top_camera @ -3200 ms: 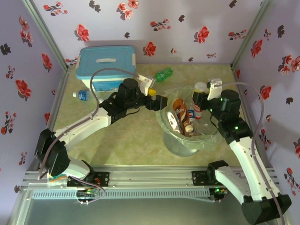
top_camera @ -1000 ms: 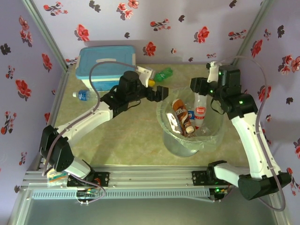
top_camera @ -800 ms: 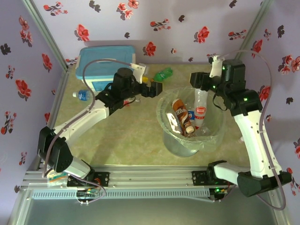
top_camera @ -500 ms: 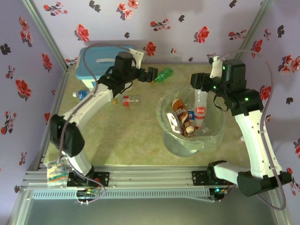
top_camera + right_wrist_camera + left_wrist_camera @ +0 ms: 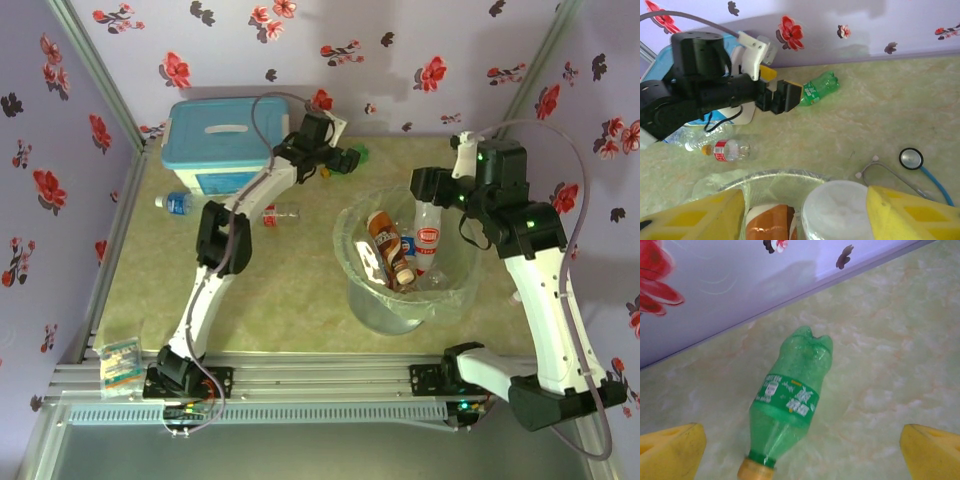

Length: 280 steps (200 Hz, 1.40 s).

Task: Put the plastic bottles in the bin

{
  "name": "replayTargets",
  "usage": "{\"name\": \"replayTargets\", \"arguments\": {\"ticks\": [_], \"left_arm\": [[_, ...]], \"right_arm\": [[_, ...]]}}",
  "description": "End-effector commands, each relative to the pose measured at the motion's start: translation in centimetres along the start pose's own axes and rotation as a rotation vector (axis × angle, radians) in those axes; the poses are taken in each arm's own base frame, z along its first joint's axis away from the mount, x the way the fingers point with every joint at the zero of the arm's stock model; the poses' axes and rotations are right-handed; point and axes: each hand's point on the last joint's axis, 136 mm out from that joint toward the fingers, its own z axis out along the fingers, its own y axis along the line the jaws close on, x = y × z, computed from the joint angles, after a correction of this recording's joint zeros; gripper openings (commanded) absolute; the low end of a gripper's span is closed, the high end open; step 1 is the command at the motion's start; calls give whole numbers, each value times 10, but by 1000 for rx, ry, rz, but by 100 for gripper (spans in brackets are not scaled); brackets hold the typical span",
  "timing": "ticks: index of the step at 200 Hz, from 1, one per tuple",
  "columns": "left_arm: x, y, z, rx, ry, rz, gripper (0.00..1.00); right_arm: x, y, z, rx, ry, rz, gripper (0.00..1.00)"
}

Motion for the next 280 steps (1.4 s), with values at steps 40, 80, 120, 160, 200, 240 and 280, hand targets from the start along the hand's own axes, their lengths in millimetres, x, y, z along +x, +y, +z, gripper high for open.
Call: {"name": "replayTargets", "arguments": {"ticks": [40,80,120,160,200,240,280], "left_arm": [[26,12,51,19,5,-39,100],[45,14,62,35,45,-61,100],[53,28,61,14,77,-146,84],[57,29,60,8,93,-171,70],[64,28,59,8,124,-196,66],[71,23,54,21,160,-195,58],[68,15,44,39,156,-180,50]], "right_arm": [[15,-17,-14,80,9,25,69],[14,-21,-19,98,-3,26,69],[11,-22,-25,104,-26,50,69],[12,-22,-32,105,-43,67,69],[13,-22,-39,107,-54,68,69],[12,-21,-42,102,-63,69,69],[13,-22,-40,104,-65,71,69]]}}
